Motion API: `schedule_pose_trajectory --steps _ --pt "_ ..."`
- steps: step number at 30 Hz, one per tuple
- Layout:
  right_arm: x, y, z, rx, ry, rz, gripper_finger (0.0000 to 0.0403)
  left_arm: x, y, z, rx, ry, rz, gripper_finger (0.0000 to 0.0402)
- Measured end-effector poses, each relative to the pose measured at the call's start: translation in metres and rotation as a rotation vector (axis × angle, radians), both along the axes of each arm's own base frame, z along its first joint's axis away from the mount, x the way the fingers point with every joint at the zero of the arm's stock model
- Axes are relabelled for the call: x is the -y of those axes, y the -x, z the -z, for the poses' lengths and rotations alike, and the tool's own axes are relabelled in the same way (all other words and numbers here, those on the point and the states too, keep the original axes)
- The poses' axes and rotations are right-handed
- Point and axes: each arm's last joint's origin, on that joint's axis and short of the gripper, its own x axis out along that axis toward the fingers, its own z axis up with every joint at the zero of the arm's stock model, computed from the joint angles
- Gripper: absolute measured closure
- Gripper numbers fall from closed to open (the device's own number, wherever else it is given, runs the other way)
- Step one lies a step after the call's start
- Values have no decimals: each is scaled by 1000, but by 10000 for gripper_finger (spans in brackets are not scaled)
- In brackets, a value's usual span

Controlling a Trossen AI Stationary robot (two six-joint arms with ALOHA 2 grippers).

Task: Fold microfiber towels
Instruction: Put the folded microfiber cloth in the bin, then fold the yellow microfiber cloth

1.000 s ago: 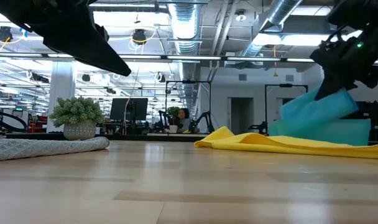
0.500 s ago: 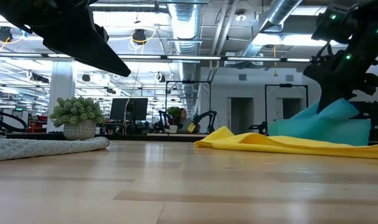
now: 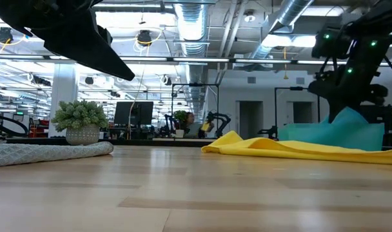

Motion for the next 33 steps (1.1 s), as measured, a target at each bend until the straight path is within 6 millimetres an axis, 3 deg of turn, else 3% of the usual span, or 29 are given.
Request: schedule_pose_trajectory --steps 3,11,17,25,29,33 --pt "4 -1 3 -14 -7 19 359 0 0 0 0 0 -1 251" --pt "9 -3 9 -60 -24 37 238 0 0 0 2 8 -5 251" --pt "16 -4 -6 -59 0 79 175 0 0 0 2 9 -7 251" --pt "16 -5 -36 -99 11 100 188 0 0 0 6 20 -14 251" --pt "6 -9 -35 -81 -44 47 220 0 0 0 5 20 -14 251" --pt "1 -12 -18 -144 -68 59 256 -1 0 0 12 11 -26 251"
